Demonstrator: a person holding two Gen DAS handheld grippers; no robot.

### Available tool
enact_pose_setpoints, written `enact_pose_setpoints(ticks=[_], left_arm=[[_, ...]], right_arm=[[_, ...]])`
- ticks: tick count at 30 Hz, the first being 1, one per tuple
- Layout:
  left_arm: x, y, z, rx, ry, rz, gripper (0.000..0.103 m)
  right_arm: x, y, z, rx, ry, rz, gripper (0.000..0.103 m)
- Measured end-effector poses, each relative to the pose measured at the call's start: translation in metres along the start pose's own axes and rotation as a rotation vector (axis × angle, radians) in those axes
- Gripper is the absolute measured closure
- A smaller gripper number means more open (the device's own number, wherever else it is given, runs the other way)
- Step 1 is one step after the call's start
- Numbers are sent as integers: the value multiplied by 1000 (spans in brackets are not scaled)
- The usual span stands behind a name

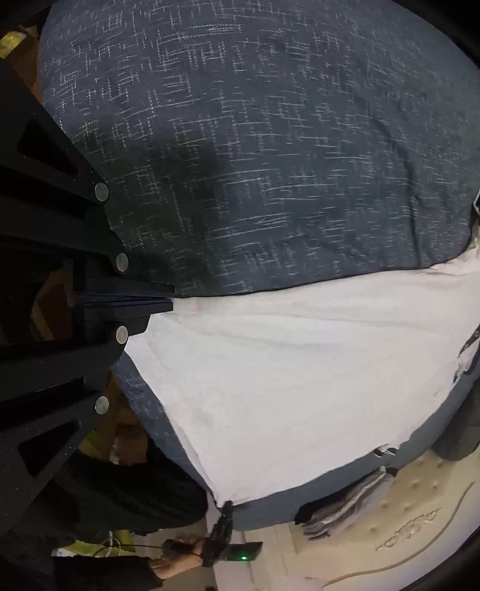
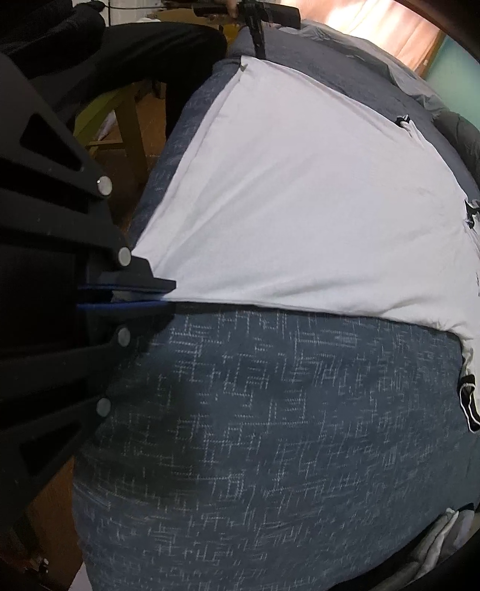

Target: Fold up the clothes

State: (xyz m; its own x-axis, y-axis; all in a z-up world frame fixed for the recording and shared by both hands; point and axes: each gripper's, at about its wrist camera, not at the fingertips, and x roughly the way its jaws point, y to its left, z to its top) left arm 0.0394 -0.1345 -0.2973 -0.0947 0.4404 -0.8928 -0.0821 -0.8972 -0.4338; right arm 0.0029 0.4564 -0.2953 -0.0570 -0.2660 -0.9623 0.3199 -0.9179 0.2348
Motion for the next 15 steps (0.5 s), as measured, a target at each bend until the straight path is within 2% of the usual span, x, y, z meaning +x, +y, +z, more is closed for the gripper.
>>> enact_pose_setpoints(ticks=[2, 4, 6, 11, 15], left_arm=[[-4, 1, 2, -11, -9, 7, 102], [-12, 3, 3, -30, -24, 13, 102], [-21, 11, 8, -57, -65, 3, 101], [-54, 5, 35, -53, -183, 24, 98], [-60, -9, 62, -48, -247, 14, 89]], right_arm=[[-2, -1, 0, -7, 8, -25, 93], [-8, -6, 0, -2, 4, -27, 79], [-16, -12, 2, 7, -7, -28, 72], [-41, -36, 16, 37, -64, -25, 69], [-61, -54, 39, 102, -164, 25, 58]])
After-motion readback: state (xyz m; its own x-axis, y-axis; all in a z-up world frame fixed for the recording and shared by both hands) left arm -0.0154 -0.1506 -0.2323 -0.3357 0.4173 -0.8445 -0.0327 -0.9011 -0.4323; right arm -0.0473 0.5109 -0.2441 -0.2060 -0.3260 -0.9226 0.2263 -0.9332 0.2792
